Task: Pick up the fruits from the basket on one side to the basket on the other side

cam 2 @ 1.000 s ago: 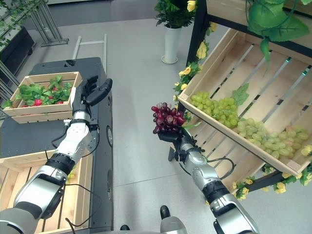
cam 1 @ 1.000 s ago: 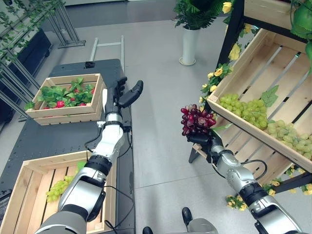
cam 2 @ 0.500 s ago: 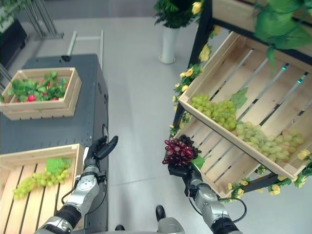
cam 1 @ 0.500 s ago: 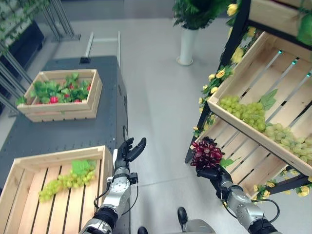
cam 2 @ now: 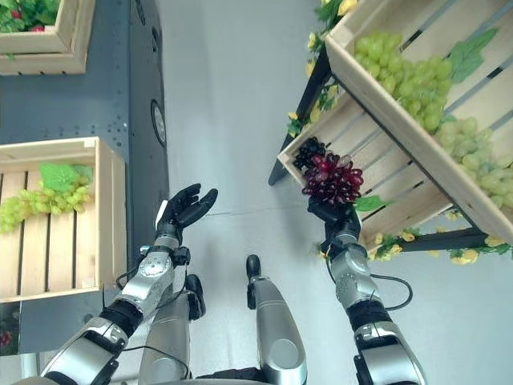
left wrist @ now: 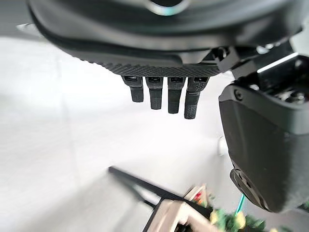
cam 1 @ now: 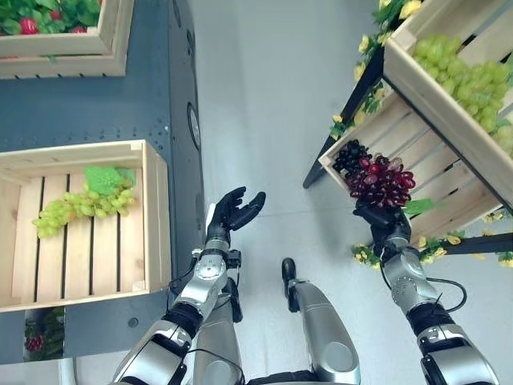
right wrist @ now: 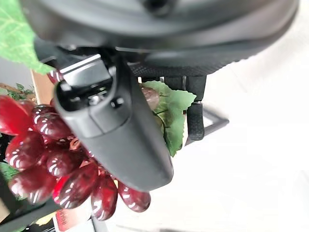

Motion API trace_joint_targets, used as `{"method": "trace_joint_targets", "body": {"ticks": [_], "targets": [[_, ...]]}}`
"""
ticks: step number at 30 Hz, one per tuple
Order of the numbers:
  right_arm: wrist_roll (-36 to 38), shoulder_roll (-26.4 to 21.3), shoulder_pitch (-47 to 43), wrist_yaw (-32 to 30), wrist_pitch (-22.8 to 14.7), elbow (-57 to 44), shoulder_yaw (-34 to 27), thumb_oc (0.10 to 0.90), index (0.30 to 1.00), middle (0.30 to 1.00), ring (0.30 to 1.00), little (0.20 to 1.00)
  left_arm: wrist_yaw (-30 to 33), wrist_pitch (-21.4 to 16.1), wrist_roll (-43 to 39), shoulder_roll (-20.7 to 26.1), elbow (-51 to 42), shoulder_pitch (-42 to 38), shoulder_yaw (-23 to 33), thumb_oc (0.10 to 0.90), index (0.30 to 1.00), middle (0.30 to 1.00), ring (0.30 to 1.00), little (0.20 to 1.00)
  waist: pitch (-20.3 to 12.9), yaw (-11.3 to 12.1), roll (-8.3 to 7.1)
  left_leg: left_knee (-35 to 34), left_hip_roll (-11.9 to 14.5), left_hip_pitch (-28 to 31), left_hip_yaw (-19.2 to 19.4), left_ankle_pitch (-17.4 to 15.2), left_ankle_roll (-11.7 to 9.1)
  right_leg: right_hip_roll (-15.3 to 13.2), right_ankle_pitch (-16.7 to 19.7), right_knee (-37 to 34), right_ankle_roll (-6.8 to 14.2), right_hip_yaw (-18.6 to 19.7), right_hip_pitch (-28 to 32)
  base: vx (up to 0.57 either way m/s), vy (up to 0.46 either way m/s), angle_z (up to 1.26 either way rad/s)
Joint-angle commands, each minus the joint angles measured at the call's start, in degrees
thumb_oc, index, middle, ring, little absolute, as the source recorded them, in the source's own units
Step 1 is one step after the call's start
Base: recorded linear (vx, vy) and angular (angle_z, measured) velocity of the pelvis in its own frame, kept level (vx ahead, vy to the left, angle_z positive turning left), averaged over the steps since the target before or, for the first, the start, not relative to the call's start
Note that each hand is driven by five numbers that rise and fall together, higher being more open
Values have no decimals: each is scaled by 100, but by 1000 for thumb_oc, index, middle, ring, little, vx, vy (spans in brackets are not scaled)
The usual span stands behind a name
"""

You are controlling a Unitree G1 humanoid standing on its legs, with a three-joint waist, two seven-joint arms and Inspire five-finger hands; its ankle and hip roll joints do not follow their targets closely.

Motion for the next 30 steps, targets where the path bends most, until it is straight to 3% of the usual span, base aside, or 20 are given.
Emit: {"method": "trace_joint_targets", "body": {"ticks": [1,7,13,19,27,28,30], "targets": [[372,-653,-458,-33,-1193,-160,-700,400,300,300,300,300,-113,-496,-290,-82,-471,-224,-172,800,900,900,900,900,-220,63,70,824,-177,-108,19,-640,85,140,-413,492,-288,-302,356,0,0,0],[326,-1280,-898,-417,-940,384,-943,400,300,300,300,300,-203,-455,-429,18,-836,-248,-301,800,900,900,900,900,-106,154,102,1269,-196,-491,-194,-641,93,205,-519,856,-353,-348,76,-13,-25,9],[281,-1952,-1241,-539,-251,1036,-1067,400,300,300,300,300,-247,-305,-530,315,-1201,-251,-380,800,900,900,900,900,-36,271,63,1588,-184,-877,-332,-648,114,242,-609,1171,-404,-443,-214,-18,-62,0],[255,-2506,-1572,-631,170,1500,-1048,400,300,300,300,300,-305,-250,-598,591,-1523,-220,-487,800,900,900,900,900,53,399,18,1848,-193,-1234,-454,-649,126,233,-638,1409,-420,-559,-508,-16,-94,7],[-81,-2844,-1886,-725,534,2024,-895,400,300,300,300,300,-315,-296,-649,726,-1708,-236,-611,800,900,900,900,900,75,453,18,1821,-221,-1414,-511,-574,114,230,-607,1414,-414,-586,-702,-3,-3,1],[-133,-2853,-1893,-734,603,2074,-874,800,900,900,900,900,-311,-285,-660,747,-1728,-241,-605,800,900,900,900,900,75,467,3,1811,-219,-1417,-516,-581,119,232,-599,1400,-408,-592,-702,-15,-11,6],[-153,-2859,-1876,-651,737,2168,-831,800,900,900,900,900,-287,-301,-638,781,-1734,-245,-588,800,900,900,900,900,75,509,-42,1812,-227,-1419,-535,-624,128,236,-576,1346,-393,-626,-674,1,-9,3]]}}
